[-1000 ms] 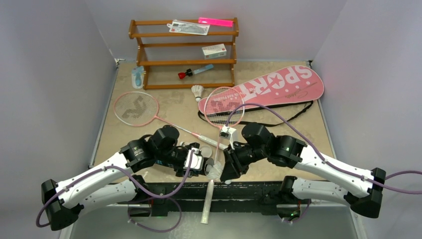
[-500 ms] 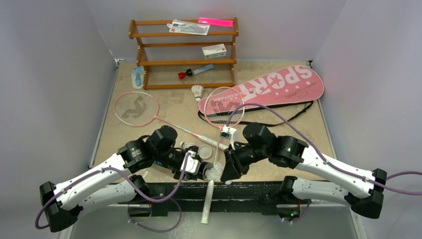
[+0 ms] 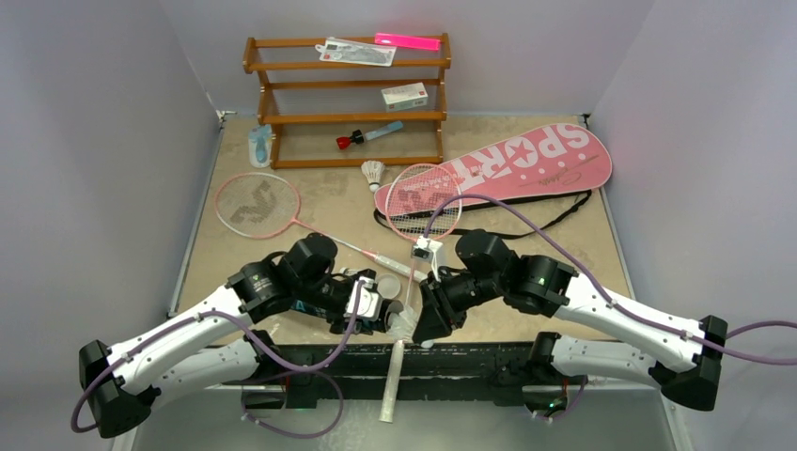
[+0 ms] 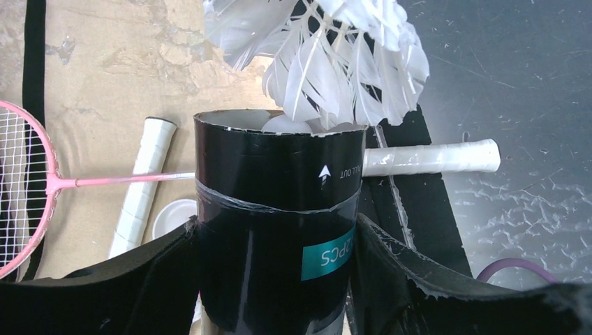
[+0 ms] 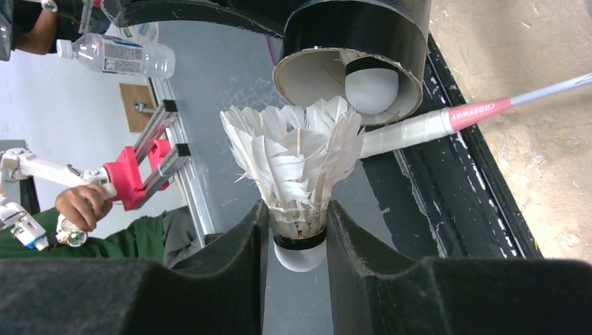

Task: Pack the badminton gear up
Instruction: Place the shuttlecock at the shuttle tube.

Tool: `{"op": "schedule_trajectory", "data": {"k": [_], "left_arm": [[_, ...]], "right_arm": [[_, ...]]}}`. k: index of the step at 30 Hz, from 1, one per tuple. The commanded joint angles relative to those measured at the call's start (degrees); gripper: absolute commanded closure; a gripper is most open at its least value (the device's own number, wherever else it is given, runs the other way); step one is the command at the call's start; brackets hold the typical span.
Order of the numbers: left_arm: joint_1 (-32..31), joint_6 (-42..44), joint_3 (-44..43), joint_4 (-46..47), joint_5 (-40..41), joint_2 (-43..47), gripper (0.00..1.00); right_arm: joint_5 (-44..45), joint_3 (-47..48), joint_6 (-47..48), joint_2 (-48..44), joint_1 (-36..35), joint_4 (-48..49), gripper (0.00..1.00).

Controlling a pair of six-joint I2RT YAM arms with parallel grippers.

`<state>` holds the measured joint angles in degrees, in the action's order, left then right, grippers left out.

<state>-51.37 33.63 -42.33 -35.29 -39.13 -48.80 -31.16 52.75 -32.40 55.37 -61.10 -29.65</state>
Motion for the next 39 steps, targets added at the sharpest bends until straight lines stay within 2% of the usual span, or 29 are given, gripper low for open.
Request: {"op": "schedule_trajectory", "data": {"k": [1, 11, 24, 39], "left_arm": [[0.24, 0.04, -2.0, 1.98, -1.71, 1.38, 0.61], [0.3, 2.8, -1.97, 1.27, -6.89, 2.29, 0.62], [0.37, 1.71, -2.06, 1.37, -4.62, 1.7, 0.62], [0.4, 4.08, -1.88, 1.16, -9.1, 4.09, 0.62]], "right_arm": [[-1.22, 0.38, 0.08, 0.12, 0.11, 1.57, 0.77], [-0.74, -0.06, -0.02, 0.26, 0.16, 1.7, 0.79], [-1.73, -0.57, 0.68, 1.99, 0.16, 1.72, 0.8], [0.38, -0.47, -0.38, -0.18, 0.19, 1.13, 0.81]]}}
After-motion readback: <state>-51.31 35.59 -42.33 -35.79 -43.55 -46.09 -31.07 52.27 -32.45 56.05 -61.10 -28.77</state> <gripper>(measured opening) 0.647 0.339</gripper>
